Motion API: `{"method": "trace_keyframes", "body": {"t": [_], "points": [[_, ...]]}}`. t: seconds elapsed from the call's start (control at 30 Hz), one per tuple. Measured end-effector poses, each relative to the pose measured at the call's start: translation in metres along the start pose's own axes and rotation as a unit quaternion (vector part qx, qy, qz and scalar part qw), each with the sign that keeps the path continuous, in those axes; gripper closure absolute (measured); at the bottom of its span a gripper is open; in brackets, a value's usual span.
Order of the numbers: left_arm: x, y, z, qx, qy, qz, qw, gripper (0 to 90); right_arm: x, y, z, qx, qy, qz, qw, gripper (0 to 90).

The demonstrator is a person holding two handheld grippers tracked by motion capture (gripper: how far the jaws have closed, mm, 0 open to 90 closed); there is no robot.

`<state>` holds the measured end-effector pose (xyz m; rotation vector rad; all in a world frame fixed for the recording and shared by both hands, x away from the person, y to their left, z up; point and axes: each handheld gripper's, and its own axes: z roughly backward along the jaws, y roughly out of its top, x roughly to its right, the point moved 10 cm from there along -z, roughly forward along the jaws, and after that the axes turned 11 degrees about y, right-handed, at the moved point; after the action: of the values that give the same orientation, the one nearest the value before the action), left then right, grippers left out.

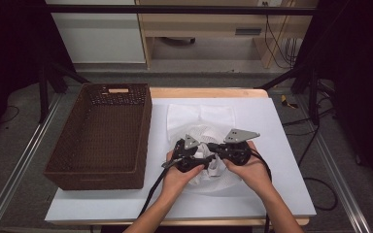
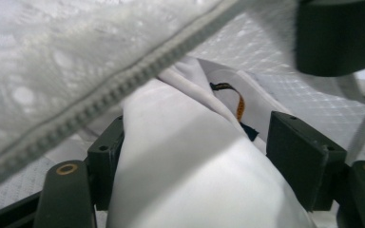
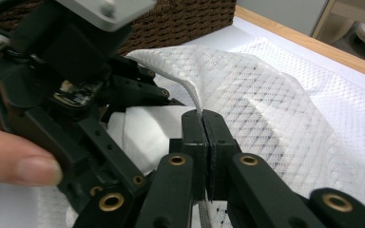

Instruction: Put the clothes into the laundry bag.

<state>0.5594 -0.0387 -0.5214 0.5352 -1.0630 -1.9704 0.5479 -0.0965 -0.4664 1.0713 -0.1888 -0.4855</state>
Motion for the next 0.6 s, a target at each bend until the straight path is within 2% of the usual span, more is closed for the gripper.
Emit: {"method": "trace_keyframes", "body": {"t": [0.13, 0.47, 0.6], "points": [[0.003, 0.003, 0.006, 0.013, -0.002, 0.008, 0.9999, 24.3, 0.0, 0.0, 0.001, 0.001, -0.001, -0.001, 1.0, 89.1], [0.008, 0.002, 0.019, 0.02, 0.0, -0.008, 0.9998, 23.8, -0.002, 0.003, 0.002, 0.006, 0.0, 0.003, 1.0, 89.3], [0.008, 0.001, 0.024, 0.024, 0.001, -0.007, 0.9997, 23.9, -0.004, 0.004, 0.001, 0.006, 0.002, 0.006, 1.0, 89.3]]}}
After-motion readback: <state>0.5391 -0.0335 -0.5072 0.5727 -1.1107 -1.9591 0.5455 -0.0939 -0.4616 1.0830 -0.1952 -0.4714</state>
